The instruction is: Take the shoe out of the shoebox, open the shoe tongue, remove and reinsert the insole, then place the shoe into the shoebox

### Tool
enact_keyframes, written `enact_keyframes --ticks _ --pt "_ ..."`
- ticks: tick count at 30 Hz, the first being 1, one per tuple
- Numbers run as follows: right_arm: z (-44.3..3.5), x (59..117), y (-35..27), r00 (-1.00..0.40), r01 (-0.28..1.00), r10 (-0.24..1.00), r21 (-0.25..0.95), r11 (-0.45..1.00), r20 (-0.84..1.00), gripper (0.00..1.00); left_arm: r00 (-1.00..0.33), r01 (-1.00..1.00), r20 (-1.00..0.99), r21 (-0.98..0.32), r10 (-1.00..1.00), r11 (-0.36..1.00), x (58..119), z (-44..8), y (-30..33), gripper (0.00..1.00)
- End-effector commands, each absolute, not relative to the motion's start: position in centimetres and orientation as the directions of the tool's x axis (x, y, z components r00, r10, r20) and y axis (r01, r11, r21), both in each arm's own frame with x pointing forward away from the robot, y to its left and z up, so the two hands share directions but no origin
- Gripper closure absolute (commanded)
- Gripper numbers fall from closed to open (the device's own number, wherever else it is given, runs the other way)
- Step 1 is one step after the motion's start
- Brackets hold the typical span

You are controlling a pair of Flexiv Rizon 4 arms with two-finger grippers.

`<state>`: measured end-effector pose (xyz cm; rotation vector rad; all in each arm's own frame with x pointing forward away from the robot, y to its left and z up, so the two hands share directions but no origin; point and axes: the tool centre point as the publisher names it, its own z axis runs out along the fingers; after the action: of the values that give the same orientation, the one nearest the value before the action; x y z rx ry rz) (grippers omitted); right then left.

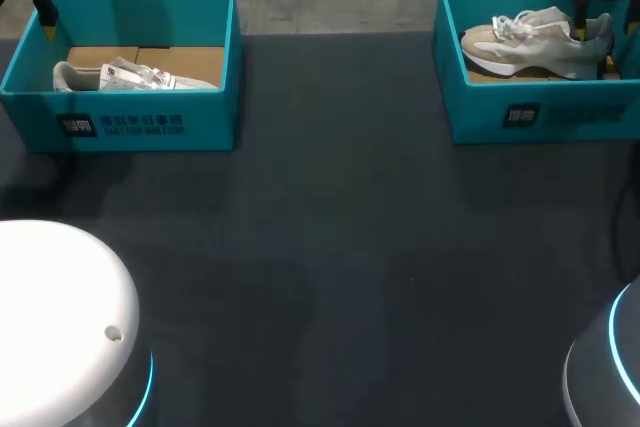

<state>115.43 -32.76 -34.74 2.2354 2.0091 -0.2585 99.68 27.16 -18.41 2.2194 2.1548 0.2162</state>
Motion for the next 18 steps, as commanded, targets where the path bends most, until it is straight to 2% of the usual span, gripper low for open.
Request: enact_keyframes --ticks 1,4,7,10,13,18 --pt "-35.4 116.2 -33.0 0.102 0.991 0.973 -0.06 -0.117 -0.206 0.18 0.024 0.991 0.074 0.127 0.997 -0.034 99.6 -18.4 27.1 0.0" --pt "-35.5 116.2 -32.8 0.098 0.991 0.974 -0.064 -0.114 -0.205 0.3 0.024 0.991 0.074 0.127 0.997 -0.034 99.6 -18.4 27.1 0.0" --pt "-35.8 116.2 -32.8 0.097 0.991 0.974 -0.069 -0.113 -0.203 0.28 0.024 0.991 0.074 0.127 0.997 -0.034 99.6 -18.4 27.1 0.0" --pt "-36.1 116.1 -32.8 0.096 0.991 0.975 -0.076 -0.114 -0.201 0.31 0.024 0.991 0.074 0.127 0.997 -0.034 99.6 -18.4 27.1 0.0" --pt "-36.6 116.0 -32.9 0.097 0.99 0.975 -0.087 -0.116 -0.199 0.24 0.024 0.991 0.074 0.127 0.997 -0.034 99.6 -18.4 27.1 0.0" --pt "-37.0 116.0 -33.0 0.1 0.988 0.976 -0.097 -0.121 -0.195 0.3 0.024 0.991 0.074 0.127 0.997 -0.034 99.6 -18.4 27.1 0.0"
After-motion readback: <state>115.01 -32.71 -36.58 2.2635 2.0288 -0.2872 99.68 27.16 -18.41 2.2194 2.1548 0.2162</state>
